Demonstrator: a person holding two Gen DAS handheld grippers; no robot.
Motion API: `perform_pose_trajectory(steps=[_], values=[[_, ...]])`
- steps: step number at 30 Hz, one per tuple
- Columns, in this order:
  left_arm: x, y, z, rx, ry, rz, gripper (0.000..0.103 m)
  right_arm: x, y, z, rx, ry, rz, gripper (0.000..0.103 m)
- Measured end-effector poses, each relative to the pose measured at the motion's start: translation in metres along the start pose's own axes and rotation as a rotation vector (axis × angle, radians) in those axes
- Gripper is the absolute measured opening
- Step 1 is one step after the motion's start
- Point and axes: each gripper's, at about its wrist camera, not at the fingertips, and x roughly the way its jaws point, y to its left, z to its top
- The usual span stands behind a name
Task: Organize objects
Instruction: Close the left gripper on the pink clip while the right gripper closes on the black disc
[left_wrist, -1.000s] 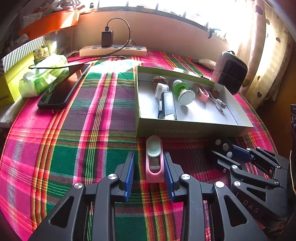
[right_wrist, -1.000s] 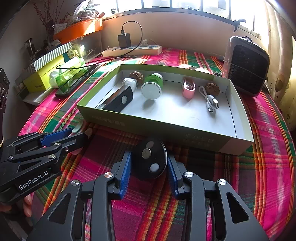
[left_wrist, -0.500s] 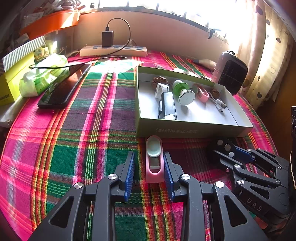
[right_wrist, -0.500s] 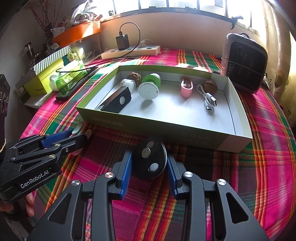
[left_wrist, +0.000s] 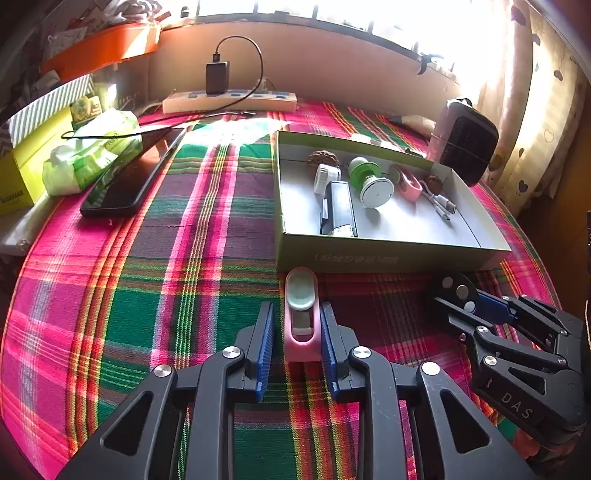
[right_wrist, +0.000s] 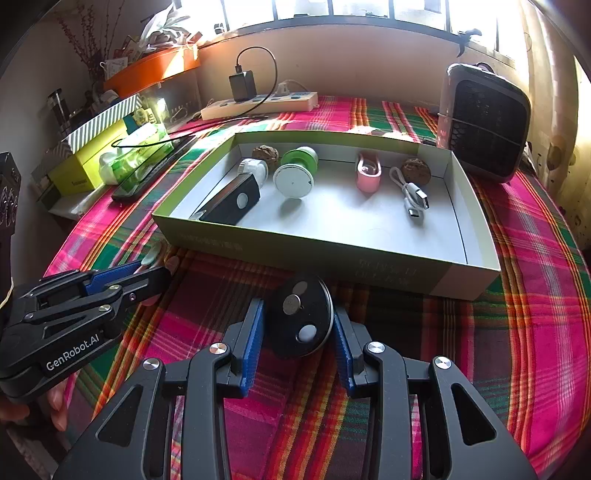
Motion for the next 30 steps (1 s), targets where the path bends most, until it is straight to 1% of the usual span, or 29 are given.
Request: perform_pose_trajectory(steps=[4,18,30], values=[[-0.0002,0.0015,-0.0003,-0.001,0.0,0.007,0.016,-0.0001,0.0002,0.0001,-0.001,-0.001,0.001,0.036],[-0.0014,-0.0009,-0.0007,0.011,-0.001,0.007,0.016,-0.0024,0.0011,-0.0001,-0.01,-0.003,-0.002,0.036],[-0.0088,-0.0047,-0.0016,0.021,-0.018,0.002,0.016,-0.007,0.0006,-0.0008,-0.004,-0.015,0.001,0.036]])
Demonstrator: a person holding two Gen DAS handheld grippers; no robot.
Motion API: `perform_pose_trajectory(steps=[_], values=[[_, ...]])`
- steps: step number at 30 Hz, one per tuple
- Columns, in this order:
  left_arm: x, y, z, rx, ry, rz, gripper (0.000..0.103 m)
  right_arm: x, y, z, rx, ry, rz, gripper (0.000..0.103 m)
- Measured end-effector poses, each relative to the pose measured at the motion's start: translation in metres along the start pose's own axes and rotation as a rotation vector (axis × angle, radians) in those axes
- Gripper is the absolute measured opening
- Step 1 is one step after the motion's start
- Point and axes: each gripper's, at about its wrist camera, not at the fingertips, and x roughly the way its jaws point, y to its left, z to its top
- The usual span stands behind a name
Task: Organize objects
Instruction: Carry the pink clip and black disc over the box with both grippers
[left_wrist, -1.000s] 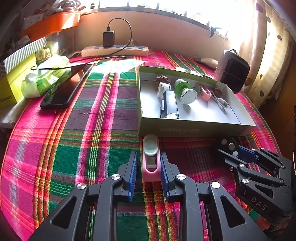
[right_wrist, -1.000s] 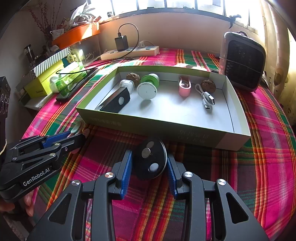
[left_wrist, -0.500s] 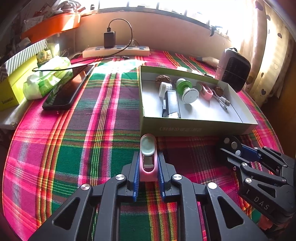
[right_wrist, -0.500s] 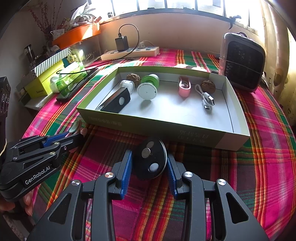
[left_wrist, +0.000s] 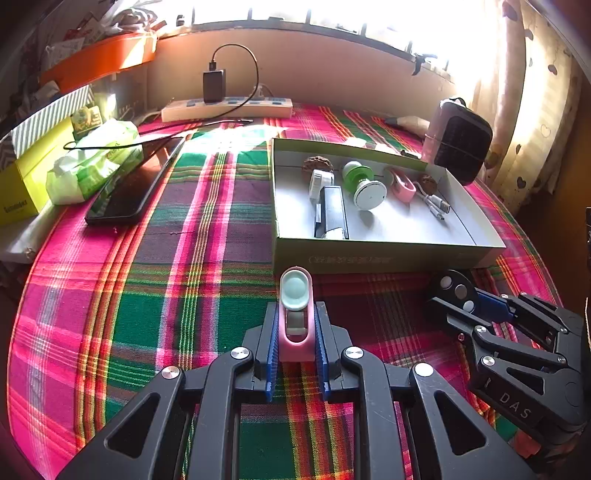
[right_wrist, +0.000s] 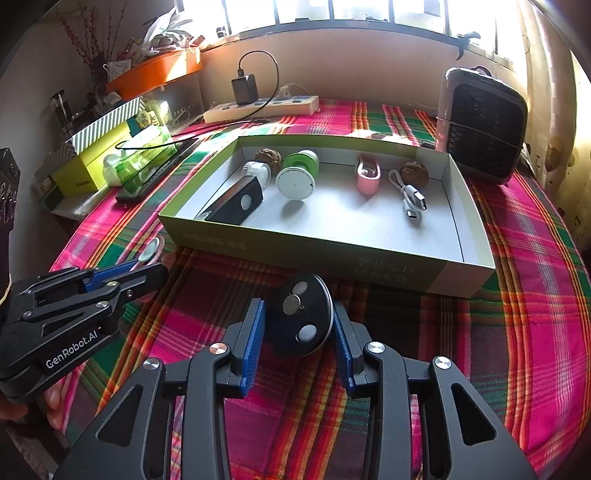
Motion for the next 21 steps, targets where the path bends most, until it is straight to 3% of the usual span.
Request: perform_pose_trajectory(steps=[21], values=[[-0.017,-0.022,0.002,0.047,-0.033,-0.027,0.016,-0.022,-0.01,0.001,0.027,-0.048,0.005,0.036]])
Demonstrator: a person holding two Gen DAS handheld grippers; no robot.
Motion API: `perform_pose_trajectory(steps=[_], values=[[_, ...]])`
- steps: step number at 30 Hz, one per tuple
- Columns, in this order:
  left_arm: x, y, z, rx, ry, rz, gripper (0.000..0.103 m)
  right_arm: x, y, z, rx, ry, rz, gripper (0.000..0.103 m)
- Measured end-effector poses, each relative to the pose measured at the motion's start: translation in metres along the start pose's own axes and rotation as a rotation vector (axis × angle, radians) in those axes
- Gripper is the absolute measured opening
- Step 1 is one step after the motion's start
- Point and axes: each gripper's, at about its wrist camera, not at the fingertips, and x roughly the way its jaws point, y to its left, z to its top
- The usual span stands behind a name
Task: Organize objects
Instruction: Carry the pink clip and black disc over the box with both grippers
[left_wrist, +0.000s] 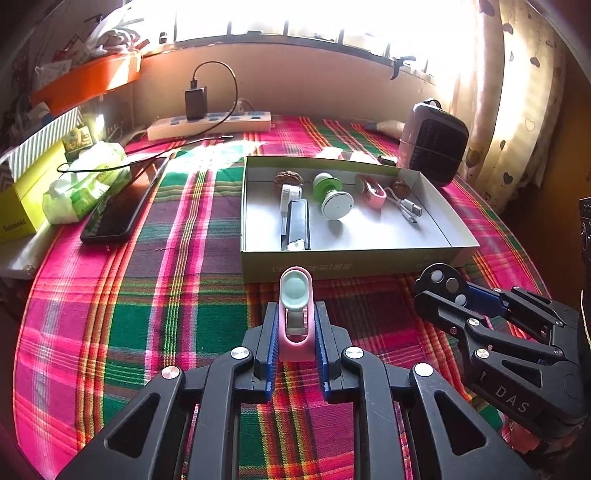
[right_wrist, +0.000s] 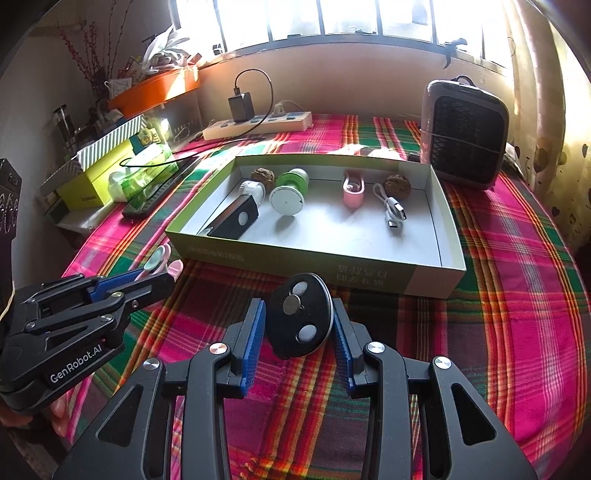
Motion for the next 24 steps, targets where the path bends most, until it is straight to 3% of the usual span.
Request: perform_pose_trajectory(steps=[24], values=[[0.01,-0.019,0.03,0.04,-0.013,-0.047,0.016,-0.005,-0.021,0.026,0.019,-0.035,-0.034,0.036]])
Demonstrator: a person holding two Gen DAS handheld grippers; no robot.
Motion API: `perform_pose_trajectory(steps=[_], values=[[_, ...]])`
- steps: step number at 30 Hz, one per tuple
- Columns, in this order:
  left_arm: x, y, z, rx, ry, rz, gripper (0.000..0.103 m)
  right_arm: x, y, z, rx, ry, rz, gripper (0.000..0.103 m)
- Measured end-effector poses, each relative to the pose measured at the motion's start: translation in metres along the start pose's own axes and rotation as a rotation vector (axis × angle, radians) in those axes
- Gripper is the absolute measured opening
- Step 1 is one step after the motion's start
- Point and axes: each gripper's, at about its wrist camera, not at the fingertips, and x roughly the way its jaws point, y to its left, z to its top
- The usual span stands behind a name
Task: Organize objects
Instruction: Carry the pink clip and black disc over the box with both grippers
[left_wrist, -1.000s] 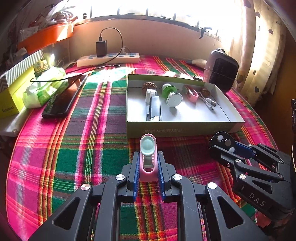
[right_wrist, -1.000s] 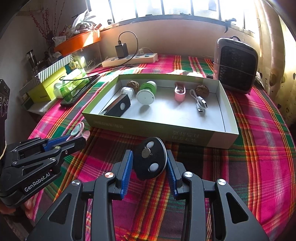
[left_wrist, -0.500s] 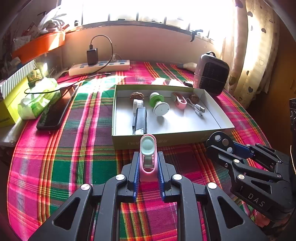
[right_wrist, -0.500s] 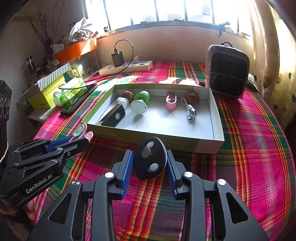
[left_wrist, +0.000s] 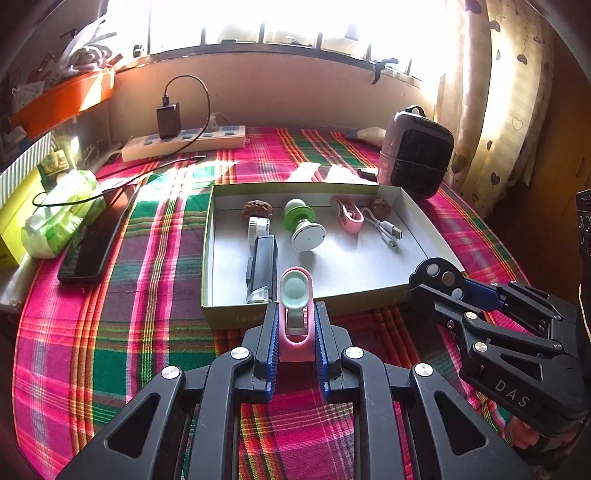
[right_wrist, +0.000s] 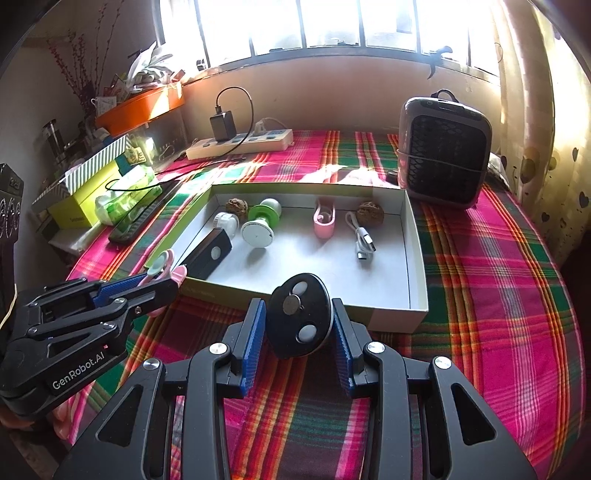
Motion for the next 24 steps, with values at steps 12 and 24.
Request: perform_pose_trajectory(steps=[12,24], values=[[0.014,-0.009,0.017,0.023,0.008,-0.015,0.016,0.009,-0.011,0.019,-0.004,-0.005,-0.017,0.036],[0.03,-0.018,0.033,0.038,0.012,-0.03,0.016,0.025,-0.022,0.04,-0.009,0.001,-0.033,0.036]])
